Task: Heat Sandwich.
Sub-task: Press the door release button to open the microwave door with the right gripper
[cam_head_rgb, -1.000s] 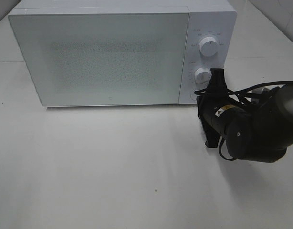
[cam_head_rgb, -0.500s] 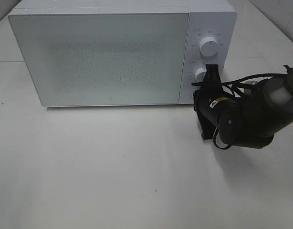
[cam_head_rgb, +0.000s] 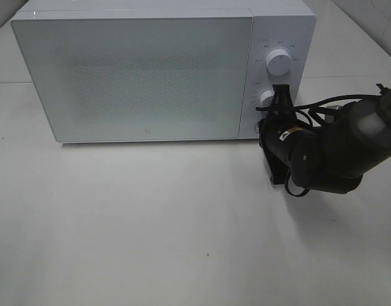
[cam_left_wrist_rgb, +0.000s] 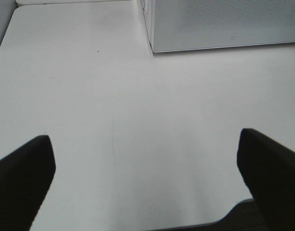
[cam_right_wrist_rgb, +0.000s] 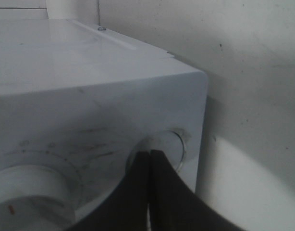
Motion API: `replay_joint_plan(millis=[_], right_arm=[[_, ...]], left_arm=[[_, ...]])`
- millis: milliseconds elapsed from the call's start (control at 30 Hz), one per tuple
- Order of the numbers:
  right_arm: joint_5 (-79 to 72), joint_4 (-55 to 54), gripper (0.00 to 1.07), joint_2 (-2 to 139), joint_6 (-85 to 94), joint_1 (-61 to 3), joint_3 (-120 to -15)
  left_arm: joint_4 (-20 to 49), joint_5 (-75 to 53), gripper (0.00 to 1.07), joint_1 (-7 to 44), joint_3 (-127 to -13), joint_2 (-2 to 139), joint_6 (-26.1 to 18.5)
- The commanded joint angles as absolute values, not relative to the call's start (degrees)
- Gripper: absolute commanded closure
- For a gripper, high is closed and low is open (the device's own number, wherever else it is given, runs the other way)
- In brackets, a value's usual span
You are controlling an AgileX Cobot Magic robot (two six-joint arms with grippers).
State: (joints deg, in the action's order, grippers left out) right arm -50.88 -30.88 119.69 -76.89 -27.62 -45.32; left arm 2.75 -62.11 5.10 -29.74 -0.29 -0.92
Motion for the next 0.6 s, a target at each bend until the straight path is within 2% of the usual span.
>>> replay_joint_plan(millis=[33,233,600], right_arm=[[-55.5,-31.2,1.07,119.5,-75.9,-27.3,-46.2],[-57.6,-32.1,1.07,119.5,-75.9,-27.3,-46.2],[-67.0,-31.9,1.07,124.5,-76.0,-27.3,-53.5]], left_arm=[[3.0,-61.4,0.09,5.0,-29.6,-1.1,-0.6],[3.0,-61.4,0.09,5.0,-29.6,-1.1,-0.6],[3.0,-61.4,0.09,5.0,-29.6,-1.1,-0.6]])
